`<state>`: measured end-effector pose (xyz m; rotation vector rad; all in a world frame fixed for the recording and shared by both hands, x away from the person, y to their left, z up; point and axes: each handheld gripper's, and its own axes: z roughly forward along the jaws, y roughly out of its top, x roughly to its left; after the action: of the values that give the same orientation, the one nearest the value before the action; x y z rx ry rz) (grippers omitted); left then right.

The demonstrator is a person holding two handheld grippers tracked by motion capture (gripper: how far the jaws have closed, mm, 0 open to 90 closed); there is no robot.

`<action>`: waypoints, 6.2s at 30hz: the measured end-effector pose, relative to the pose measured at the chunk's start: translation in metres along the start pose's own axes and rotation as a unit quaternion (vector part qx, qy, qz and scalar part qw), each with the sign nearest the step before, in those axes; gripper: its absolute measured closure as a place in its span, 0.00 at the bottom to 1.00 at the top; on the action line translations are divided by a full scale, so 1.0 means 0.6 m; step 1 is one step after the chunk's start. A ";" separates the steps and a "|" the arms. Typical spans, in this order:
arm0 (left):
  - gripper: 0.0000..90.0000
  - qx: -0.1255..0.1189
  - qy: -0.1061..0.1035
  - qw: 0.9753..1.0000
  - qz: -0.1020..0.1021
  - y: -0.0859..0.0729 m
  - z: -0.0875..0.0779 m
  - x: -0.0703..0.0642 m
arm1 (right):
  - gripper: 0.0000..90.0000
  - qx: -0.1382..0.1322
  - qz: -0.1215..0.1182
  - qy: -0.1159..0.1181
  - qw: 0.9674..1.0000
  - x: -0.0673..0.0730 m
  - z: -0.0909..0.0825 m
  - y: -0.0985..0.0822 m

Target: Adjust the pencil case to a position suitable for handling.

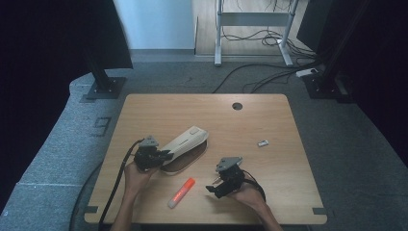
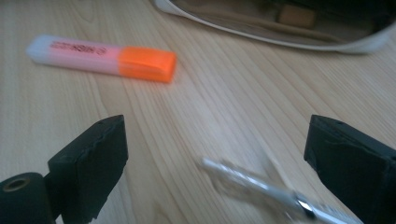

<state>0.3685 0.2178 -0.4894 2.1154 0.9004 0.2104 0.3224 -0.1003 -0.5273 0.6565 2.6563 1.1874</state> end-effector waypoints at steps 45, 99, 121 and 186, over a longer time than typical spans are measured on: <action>0.85 0.006 -0.008 1.000 -0.001 0.000 0.001 0.000 | 0.24 0.035 -0.091 0.116 0.989 0.069 0.123 0.078; 0.84 0.007 -0.009 1.000 -0.001 -0.001 0.004 0.000 | 0.73 0.012 -0.065 0.103 0.992 0.042 0.063 0.075; 0.86 -0.025 -0.008 1.000 -0.005 0.004 -0.010 -0.003 | 0.73 -0.005 -0.037 0.049 0.998 -0.012 0.031 0.082; 0.85 -0.024 -0.018 1.000 -0.004 0.003 -0.008 0.000 | 0.61 0.027 -0.047 0.016 0.998 -0.024 0.133 0.129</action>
<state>0.3674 0.2203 -0.4848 2.0655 0.8740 0.1865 0.3858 -0.0080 -0.5245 0.5183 2.7221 1.1134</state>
